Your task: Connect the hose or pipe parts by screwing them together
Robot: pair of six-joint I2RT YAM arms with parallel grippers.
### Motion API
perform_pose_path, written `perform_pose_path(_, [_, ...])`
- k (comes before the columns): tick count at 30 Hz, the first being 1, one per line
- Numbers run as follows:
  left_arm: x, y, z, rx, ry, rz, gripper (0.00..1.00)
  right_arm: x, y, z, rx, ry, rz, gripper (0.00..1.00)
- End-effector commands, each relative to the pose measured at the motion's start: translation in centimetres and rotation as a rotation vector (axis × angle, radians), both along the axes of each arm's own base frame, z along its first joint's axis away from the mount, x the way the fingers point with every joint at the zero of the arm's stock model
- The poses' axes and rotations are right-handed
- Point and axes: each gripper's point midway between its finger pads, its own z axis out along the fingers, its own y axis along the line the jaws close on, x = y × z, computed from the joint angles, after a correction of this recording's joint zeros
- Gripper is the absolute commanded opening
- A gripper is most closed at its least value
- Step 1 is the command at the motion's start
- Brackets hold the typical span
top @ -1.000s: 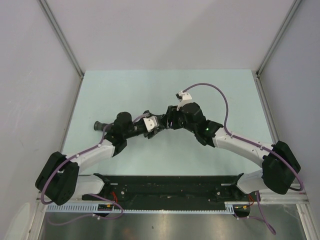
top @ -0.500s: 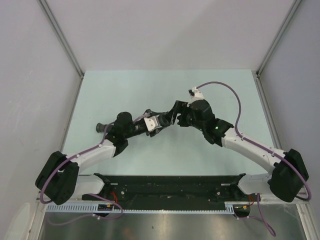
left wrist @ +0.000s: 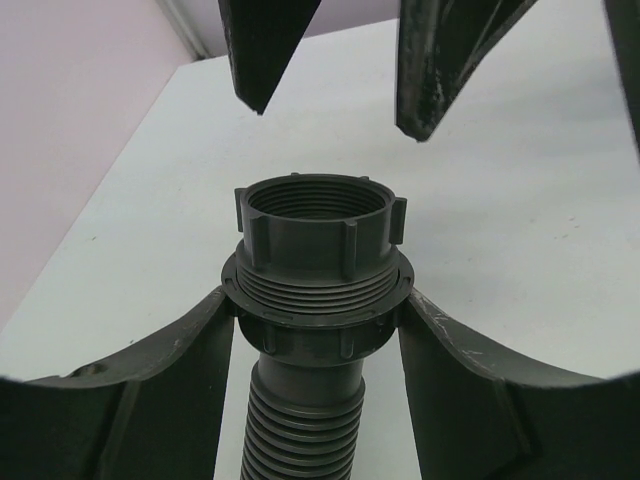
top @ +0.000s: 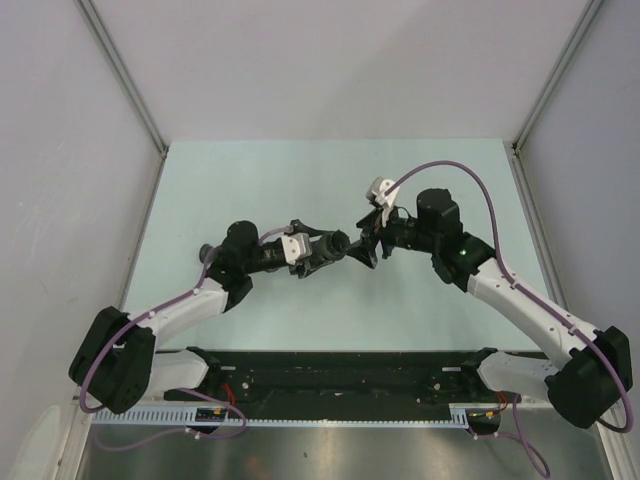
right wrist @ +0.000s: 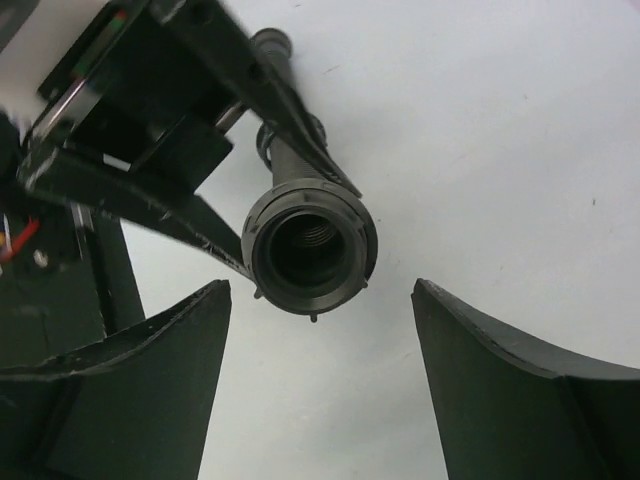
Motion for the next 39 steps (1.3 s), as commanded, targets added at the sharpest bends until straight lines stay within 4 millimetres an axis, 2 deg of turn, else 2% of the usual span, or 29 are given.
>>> perform_pose_path(1, [-1.6,-0.7,4.0,-0.069,-0.057,-0.120,0.00,-1.9,0.1,3.2,-0.071,-0.372,0.226,0.75])
perform_pose_path(5, [-2.5,-0.8,3.9,-0.067,-0.043,-0.169,0.00,-1.0,0.2,3.7,-0.101,-0.491,0.235,0.68])
perform_pose_path(9, [-2.9,-0.8,3.8,-0.064,-0.038,-0.194,0.00,-0.6,0.8,3.3,-0.107,-0.511,0.257,0.59])
perform_pose_path(22, [-3.0,-1.0,3.7,-0.057,-0.034,-0.212,0.00,-0.7,2.8,1.2,-0.159,-0.538,0.312,0.57])
perform_pose_path(25, [-2.8,-1.0,3.7,-0.055,-0.037,-0.208,0.00,-0.9,3.0,0.6,-0.173,-0.528,0.328,0.52])
perform_pose_path(28, [-2.5,-1.0,3.5,-0.052,-0.032,-0.200,0.00,-1.0,3.0,0.1,-0.184,-0.513,0.331,0.42])
perform_pose_path(29, [-2.5,-1.0,3.5,-0.050,-0.031,-0.197,0.00,-0.9,3.0,0.0,-0.186,-0.507,0.329,0.31])
perform_pose_path(32, [-1.8,-0.9,3.6,-0.049,-0.044,-0.162,0.00,-0.7,3.1,0.1,-0.172,-0.470,0.293,0.14])
perform_pose_path(35, [-1.0,-0.7,3.7,-0.046,-0.057,-0.114,0.00,-0.7,3.4,-0.2,-0.140,-0.382,0.258,0.11])
perform_pose_path(39, [0.3,-0.3,3.9,-0.038,-0.083,-0.037,0.00,-0.6,3.7,-1.7,-0.130,-0.224,0.179,0.08])
